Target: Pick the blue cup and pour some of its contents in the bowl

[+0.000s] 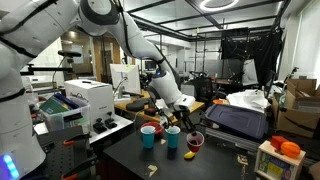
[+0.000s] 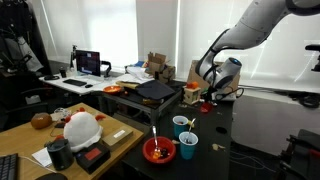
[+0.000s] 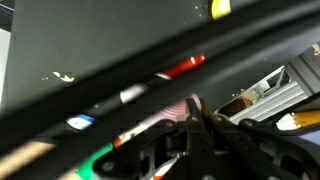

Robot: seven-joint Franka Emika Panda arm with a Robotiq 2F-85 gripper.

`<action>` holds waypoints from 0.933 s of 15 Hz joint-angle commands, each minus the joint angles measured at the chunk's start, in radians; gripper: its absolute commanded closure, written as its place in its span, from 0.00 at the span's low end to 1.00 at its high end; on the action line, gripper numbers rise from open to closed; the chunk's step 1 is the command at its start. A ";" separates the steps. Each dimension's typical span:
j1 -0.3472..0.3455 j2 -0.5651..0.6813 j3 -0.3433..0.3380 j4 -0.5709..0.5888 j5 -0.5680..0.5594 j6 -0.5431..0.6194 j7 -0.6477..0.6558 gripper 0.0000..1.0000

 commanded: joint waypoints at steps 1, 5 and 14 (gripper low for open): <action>0.021 -0.001 -0.008 -0.084 -0.138 0.004 0.131 0.99; 0.012 0.034 0.011 -0.126 -0.388 0.022 0.333 0.99; 0.375 0.204 -0.350 -0.054 -0.586 -0.241 0.655 0.99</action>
